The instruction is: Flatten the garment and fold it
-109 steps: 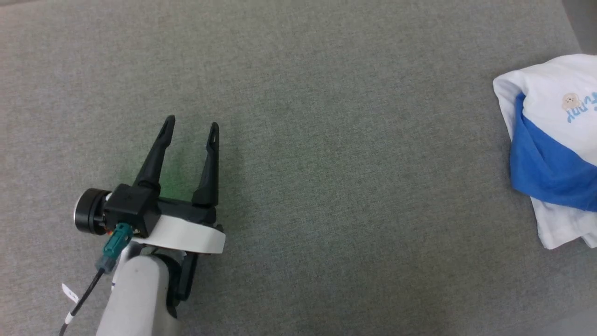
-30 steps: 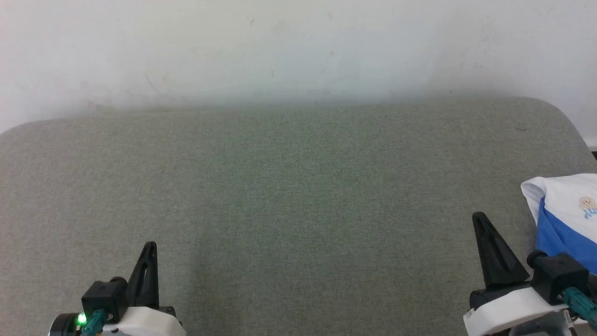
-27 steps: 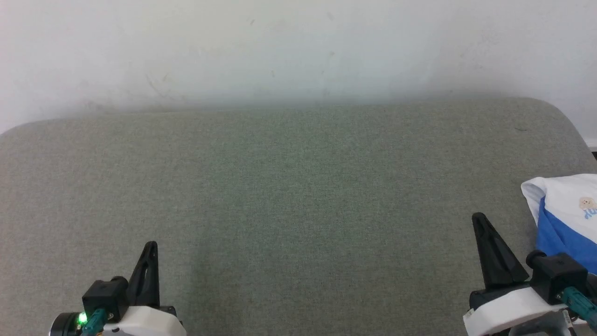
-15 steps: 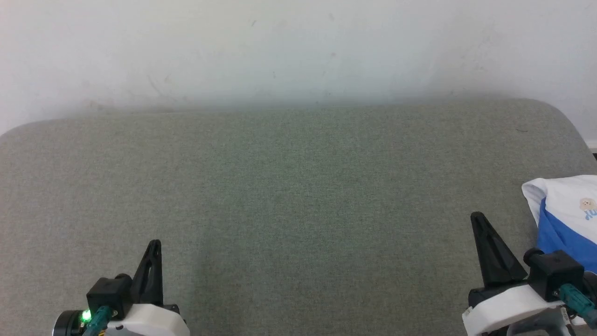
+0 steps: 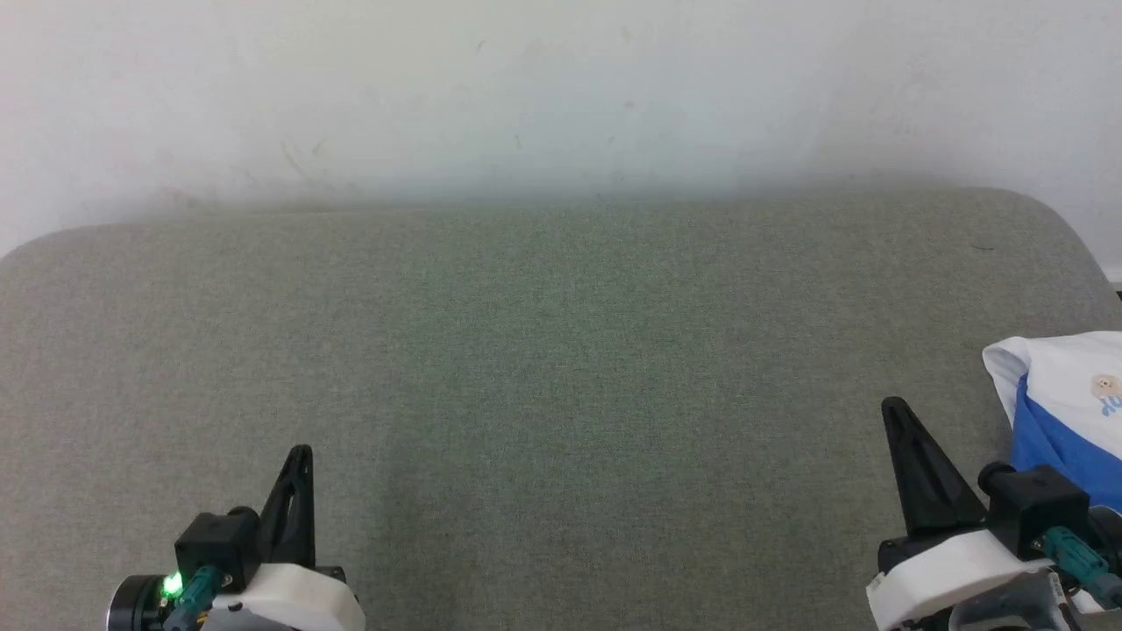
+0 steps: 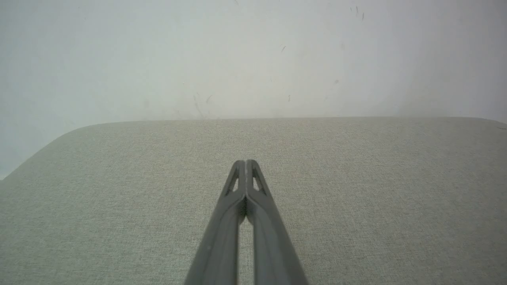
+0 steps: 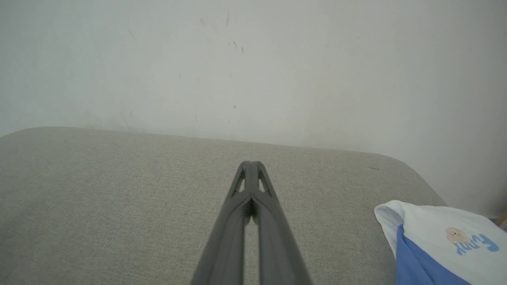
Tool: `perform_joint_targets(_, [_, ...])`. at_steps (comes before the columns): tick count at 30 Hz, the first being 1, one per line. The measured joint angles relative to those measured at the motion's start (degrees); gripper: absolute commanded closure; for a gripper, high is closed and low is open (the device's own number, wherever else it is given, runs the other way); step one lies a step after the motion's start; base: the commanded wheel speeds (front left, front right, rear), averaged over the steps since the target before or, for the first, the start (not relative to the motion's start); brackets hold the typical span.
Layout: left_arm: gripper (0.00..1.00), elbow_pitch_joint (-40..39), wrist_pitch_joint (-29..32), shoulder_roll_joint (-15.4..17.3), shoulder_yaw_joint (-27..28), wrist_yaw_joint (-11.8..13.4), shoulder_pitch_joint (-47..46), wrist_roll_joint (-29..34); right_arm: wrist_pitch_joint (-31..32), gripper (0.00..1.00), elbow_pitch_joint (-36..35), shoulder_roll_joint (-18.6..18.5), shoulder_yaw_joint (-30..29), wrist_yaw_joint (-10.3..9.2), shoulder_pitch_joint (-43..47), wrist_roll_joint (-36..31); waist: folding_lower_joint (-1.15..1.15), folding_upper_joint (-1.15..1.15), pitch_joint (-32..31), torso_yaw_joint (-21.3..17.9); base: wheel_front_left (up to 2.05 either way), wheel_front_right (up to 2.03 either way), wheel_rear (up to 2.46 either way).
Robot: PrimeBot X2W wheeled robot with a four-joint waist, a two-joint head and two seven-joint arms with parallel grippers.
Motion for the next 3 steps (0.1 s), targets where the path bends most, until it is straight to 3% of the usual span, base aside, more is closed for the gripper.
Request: perform_joint_targets(3, [1.0, -0.25, 0.26, -0.12, -0.01, 0.0, -0.02, 0.16, 0.07, 1.0, 0.2, 0.0, 0.0, 0.0, -0.34, -0.05, 0.0, 0.0, -0.04, 0.04, 0.0, 0.0, 0.0])
